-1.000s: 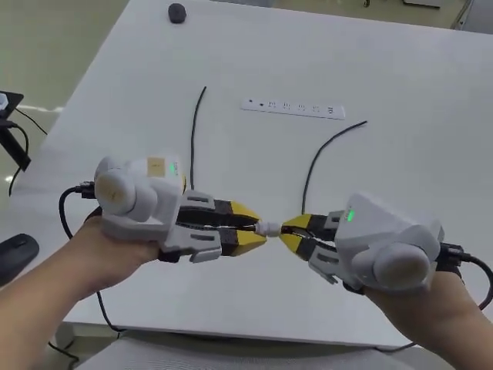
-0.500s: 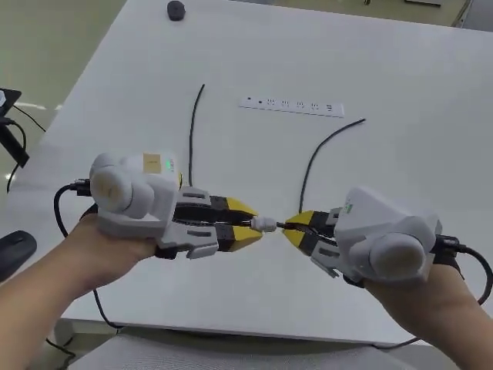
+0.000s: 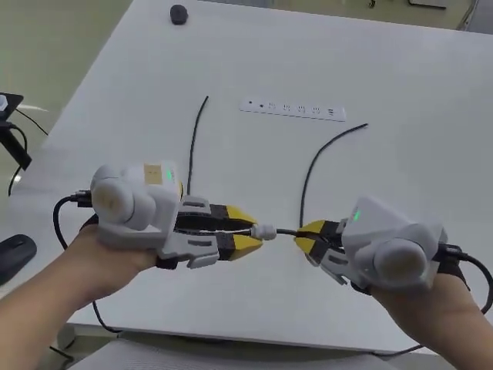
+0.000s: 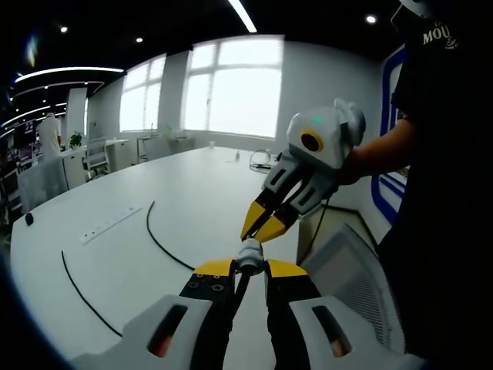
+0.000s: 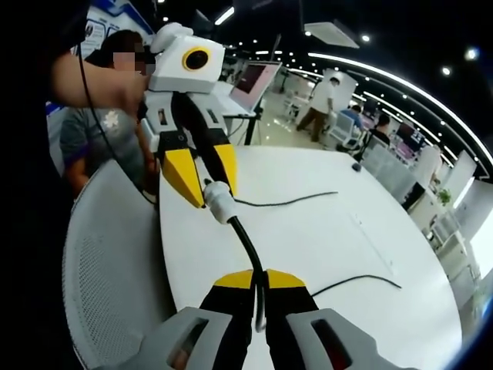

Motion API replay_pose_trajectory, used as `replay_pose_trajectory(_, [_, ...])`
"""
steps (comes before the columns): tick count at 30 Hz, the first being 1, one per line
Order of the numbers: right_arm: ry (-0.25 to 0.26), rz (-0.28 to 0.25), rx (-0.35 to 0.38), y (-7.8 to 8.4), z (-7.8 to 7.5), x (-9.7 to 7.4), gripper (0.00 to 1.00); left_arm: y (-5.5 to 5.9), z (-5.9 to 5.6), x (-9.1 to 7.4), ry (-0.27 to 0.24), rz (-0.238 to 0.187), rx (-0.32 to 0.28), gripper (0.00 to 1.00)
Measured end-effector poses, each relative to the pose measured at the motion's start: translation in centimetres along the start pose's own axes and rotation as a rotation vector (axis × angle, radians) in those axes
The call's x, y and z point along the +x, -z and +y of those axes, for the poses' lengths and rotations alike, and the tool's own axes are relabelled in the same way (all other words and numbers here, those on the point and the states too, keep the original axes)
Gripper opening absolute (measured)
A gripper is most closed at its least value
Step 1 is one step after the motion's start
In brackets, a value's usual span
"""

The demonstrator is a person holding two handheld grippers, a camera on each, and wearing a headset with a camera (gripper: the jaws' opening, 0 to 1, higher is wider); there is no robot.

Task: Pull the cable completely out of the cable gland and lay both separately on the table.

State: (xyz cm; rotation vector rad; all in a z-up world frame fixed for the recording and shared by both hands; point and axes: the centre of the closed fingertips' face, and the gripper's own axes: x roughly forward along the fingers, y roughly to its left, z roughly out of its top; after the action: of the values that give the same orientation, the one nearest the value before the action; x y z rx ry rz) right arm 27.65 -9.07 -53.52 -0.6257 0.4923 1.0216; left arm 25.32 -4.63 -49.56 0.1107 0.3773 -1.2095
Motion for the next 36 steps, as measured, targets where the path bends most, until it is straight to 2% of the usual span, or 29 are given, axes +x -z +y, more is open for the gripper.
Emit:
replay_pose_trajectory(9, [0.001,0.030,0.017,2.1,-0.8,0.2,0.00,0.0,-0.4,0.3,-0.016,0.003,-0.014,0.15])
replay_pose_trajectory(15, [0.018,0.072,0.058,4.0,-1.5,0.5,0.00,0.0,-0.7,0.6,-0.027,0.000,-0.031,0.15])
replay_pose_trajectory(18, [0.021,0.074,0.070,4.5,-1.8,0.4,0.00,0.1,-0.8,0.7,-0.032,0.002,-0.036,0.15])
replay_pose_trajectory(23, [-0.002,0.069,0.040,4.6,-1.5,0.1,0.00,0.1,-1.0,1.0,-0.039,0.010,-0.042,0.15])
replay_pose_trajectory(29, [-0.010,0.036,0.010,4.1,-1.3,-0.6,0.00,0.1,-0.9,0.9,-0.047,0.018,-0.041,0.15])
replay_pose_trajectory(33, [-0.021,0.040,0.024,3.8,-1.0,-1.2,0.00,0.2,-1.0,0.8,-0.046,0.026,-0.041,0.15])
replay_pose_trajectory(36, [-0.023,0.025,0.045,2.6,-0.8,-1.9,0.10,0.4,-1.1,0.8,-0.044,0.033,-0.035,0.15])
